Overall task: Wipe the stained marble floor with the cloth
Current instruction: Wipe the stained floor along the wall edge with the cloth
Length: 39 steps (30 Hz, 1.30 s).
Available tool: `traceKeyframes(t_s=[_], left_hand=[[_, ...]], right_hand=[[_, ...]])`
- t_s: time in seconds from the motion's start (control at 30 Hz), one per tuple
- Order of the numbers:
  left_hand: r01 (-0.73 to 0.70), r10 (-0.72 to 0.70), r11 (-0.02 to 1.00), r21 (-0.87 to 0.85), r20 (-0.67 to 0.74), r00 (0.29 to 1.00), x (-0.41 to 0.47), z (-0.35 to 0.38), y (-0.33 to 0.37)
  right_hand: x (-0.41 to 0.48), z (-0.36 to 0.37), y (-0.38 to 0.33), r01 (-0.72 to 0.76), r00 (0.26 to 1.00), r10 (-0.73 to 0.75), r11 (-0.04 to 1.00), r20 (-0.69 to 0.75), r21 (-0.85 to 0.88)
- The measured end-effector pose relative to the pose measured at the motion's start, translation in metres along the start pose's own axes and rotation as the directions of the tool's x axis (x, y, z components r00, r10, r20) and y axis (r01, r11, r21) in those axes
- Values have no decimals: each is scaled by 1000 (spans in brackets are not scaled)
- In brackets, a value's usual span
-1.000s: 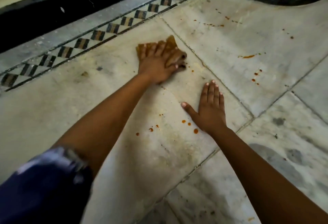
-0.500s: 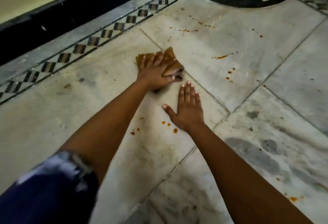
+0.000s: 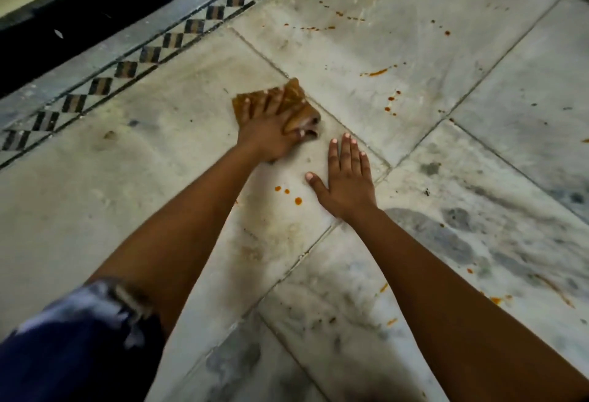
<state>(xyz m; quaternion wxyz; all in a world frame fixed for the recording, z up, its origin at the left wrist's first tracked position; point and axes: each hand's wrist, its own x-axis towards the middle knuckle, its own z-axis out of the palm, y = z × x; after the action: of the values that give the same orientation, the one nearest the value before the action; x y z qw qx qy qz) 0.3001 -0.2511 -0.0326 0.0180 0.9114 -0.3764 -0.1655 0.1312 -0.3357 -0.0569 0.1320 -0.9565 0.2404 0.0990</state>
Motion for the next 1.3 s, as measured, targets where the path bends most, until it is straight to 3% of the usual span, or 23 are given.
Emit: traceKeyframes(t_s=[0.1, 0.17, 0.27, 0.37, 0.5, 0.63, 0.7, 0.8, 0.9, 0.97, 1.07, 1.17, 1.23, 1.3], left_hand=[[-97, 99, 995, 28, -62, 993, -54, 19, -26], [-72, 74, 997, 30, -48, 996, -82, 17, -62], [164, -164, 986, -6, -19, 986, -84, 2, -101], [313, -312, 948, -54, 13, 950, -66, -6, -81], [193, -196, 978, -75, -28, 980, -94, 23, -38], [85, -85, 996, -25, -9, 996, -173, 45, -47], [163, -163, 986, -14, 8, 987, -196, 45, -76], [422, -420, 905, -60, 42, 907, -184, 29, -114], [530, -529, 828, -182, 61, 847, -143, 16, -90], [488, -490, 850, -201, 44, 871, -134, 22, -56], [284, -286, 949, -135, 2, 958, -179, 51, -20], [219, -220, 974, -58, -20, 975, -239, 68, -39], [332, -335, 940, -73, -35, 941, -248, 66, -74], [509, -517, 848, -147, -25, 856, -227, 55, -97]], right_hand=[[0, 0, 0, 8, 1000, -8, 1000, -7, 9], [-1, 0, 0, 8, 1000, -8, 1000, -9, 0], [0, -2, 0, -6, 999, 6, 1000, 34, -19], [0, -6, -3, -23, 996, 24, 1000, 91, -11], [-19, -2, -6, -13, 996, 12, 1000, 85, 1], [-45, 9, -5, 31, 998, -31, 1000, 52, 1], [-56, 13, -2, 60, 997, -60, 998, 42, -1], [-72, 18, 2, 99, 994, -99, 995, 42, 1], [-76, 21, 3, 110, 992, -109, 994, 59, -14], [-75, 20, 2, 107, 993, -105, 994, 57, -24], [-76, 19, 1, 116, 991, -114, 993, 65, -29], [-76, 18, 1, 118, 992, -116, 993, 55, -29], [-76, 19, 1, 118, 991, -116, 993, 61, -24], [-76, 21, 1, 118, 992, -117, 993, 42, -29]])
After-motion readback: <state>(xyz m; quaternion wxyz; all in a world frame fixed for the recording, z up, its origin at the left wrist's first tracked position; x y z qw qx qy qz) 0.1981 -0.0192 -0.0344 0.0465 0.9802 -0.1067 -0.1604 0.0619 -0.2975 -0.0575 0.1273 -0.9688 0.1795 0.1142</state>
